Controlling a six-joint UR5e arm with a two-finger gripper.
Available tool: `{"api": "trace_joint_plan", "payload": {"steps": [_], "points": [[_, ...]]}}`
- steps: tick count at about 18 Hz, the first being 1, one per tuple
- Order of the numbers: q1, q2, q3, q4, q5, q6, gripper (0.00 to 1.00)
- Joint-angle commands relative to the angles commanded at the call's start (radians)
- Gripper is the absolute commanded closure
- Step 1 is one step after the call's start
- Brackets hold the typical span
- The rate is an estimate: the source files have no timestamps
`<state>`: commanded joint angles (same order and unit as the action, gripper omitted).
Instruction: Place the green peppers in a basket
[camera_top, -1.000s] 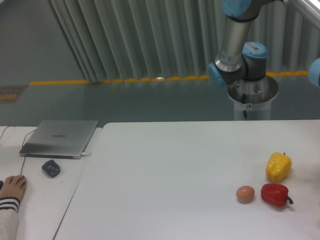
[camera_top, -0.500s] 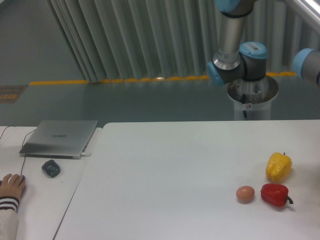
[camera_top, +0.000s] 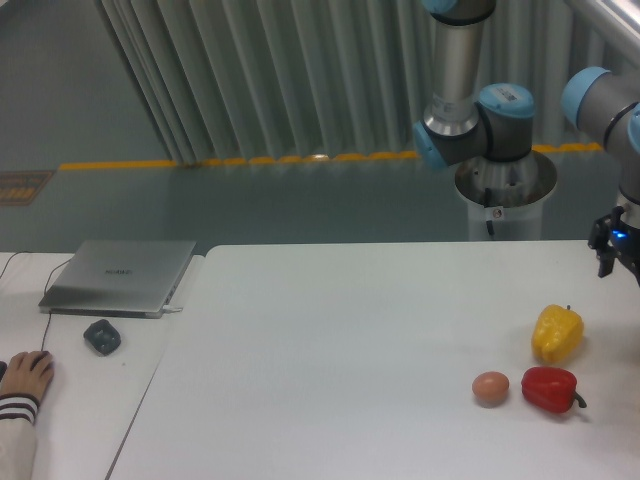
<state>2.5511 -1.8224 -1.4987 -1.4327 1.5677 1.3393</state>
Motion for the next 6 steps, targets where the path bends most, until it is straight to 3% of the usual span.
{"api": "trace_joint_plan", "payload": {"steps": [6], "points": [[-0.044,0.003,0.0,0.0,0.002,-0.006,0.0]]}}
